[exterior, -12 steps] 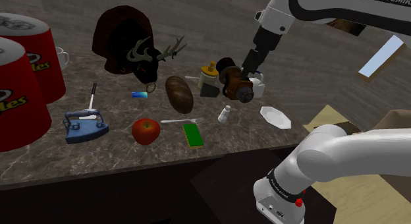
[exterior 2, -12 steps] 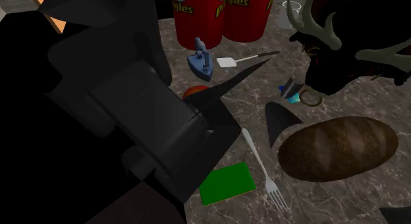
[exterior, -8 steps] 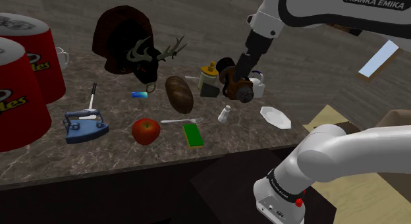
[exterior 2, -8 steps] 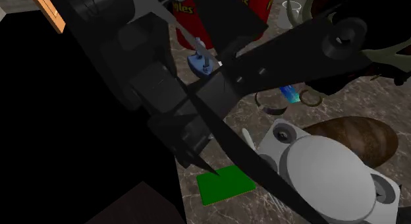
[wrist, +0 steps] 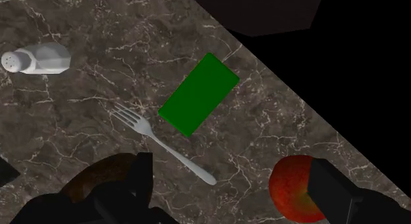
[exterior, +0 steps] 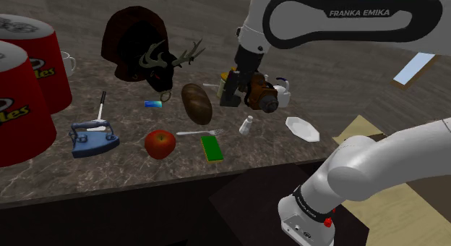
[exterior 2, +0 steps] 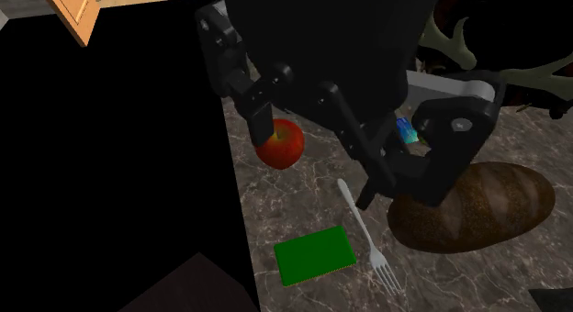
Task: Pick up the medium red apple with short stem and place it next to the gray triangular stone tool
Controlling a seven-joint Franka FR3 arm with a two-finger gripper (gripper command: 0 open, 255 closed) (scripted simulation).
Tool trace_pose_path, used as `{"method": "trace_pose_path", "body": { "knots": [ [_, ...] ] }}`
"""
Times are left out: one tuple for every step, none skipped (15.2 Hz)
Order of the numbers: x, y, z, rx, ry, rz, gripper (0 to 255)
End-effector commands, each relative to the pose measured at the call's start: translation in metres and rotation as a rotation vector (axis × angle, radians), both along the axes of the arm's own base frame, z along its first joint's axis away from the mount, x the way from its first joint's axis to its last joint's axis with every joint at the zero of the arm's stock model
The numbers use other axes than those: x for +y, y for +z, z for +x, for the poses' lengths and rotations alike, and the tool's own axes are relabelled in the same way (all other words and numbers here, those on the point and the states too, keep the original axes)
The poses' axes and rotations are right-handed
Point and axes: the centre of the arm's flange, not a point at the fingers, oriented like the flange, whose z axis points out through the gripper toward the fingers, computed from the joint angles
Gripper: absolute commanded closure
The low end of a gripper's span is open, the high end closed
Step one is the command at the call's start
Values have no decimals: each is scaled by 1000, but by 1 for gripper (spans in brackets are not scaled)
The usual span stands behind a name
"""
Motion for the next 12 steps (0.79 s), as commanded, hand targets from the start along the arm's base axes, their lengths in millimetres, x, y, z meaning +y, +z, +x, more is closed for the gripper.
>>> {"method": "trace_pose_path", "body": {
  "knots": [
    [20,-18,12,1,12,-4,0],
    [30,-25,17,2,18,-7,0],
    [40,-33,23,3,25,-10,0],
    [49,-41,28,4,31,-13,0],
    [59,-48,33,5,37,-16,0],
    [69,-56,39,6,43,-19,0],
    [79,-64,44,7,49,-22,0],
    [89,-71,49,8,55,-25,0],
    [99,-79,54,9,61,-28,0],
    [109,-87,59,9,67,-30,0],
    [119,-95,64,10,73,-33,0],
    [128,-103,69,11,79,-36,0]
  ]
}}
